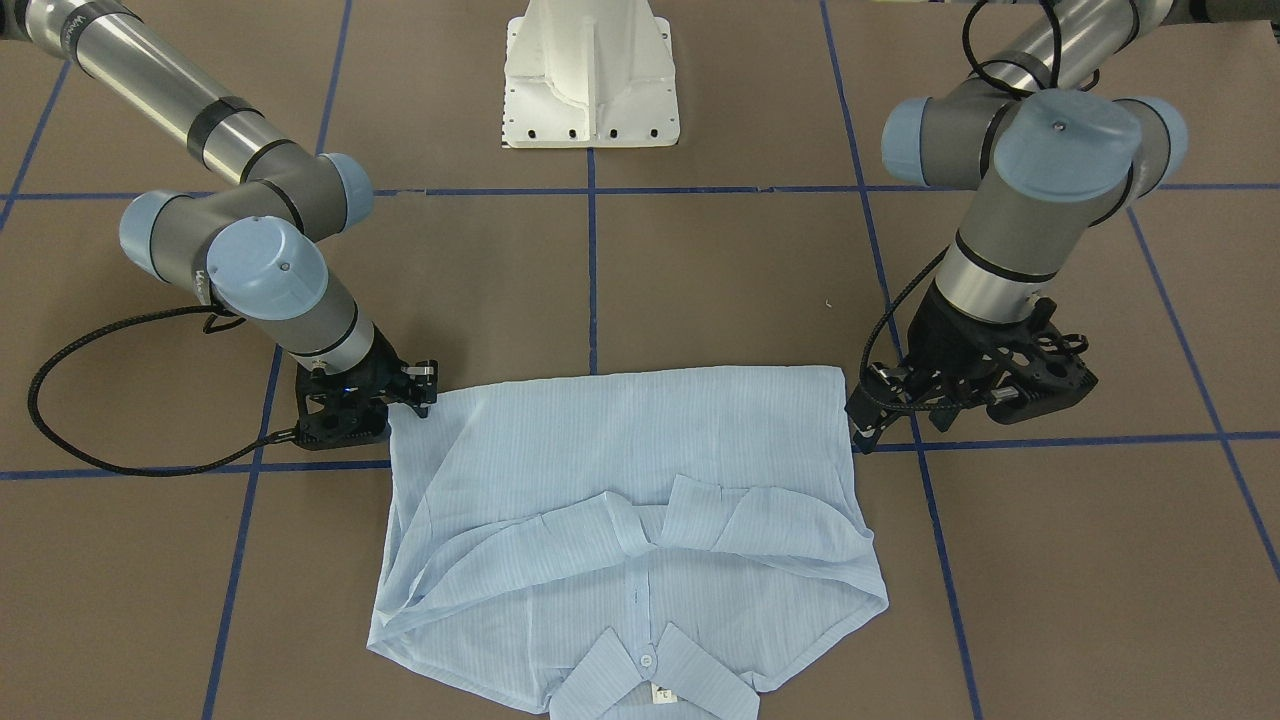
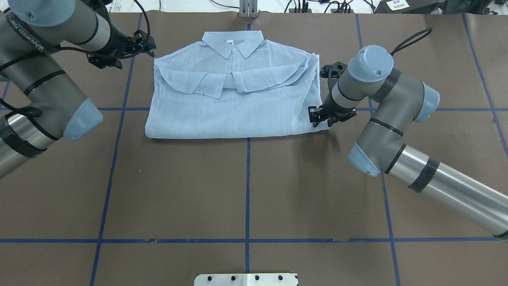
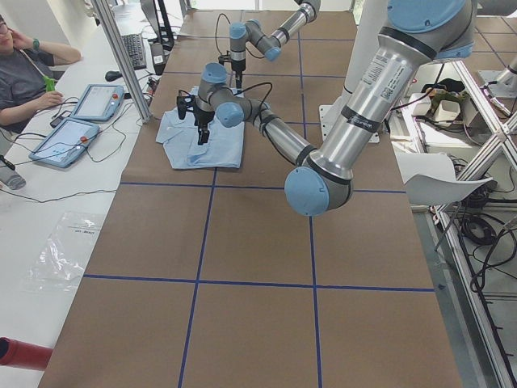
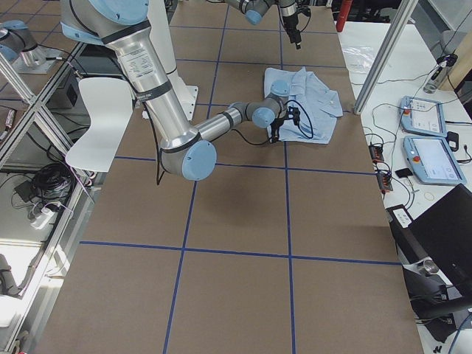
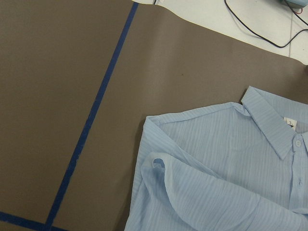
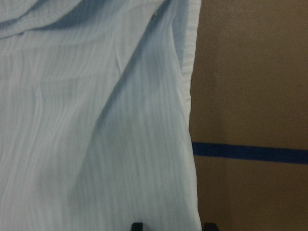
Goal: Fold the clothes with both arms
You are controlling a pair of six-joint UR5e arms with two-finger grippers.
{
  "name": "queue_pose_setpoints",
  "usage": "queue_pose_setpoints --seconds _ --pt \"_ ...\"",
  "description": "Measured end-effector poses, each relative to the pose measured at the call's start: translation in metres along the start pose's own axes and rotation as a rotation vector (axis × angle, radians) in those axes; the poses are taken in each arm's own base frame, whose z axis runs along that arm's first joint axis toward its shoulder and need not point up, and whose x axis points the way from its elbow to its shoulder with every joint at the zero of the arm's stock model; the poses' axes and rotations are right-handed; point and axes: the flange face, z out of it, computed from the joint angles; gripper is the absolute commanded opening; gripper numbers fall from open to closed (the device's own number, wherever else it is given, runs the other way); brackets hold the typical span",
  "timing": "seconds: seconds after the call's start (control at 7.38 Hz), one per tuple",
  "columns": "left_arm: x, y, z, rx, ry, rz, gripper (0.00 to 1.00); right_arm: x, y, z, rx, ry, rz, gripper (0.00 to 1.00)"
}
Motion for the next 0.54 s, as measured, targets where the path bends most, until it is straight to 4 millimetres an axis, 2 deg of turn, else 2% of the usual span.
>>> queue_pose_setpoints --seconds 0.41,0.54 --pt "-0.001 0.000 0.001 0.002 -0.002 -0.001 0.99 -0.005 0.004 -0.014 -0.016 -0.036 -0.008 0.00" --pt "-0.001 -0.001 0.001 0.003 -0.003 -0.001 0.99 0.001 0.008 -0.022 -0.018 -0.048 -0.008 0.00"
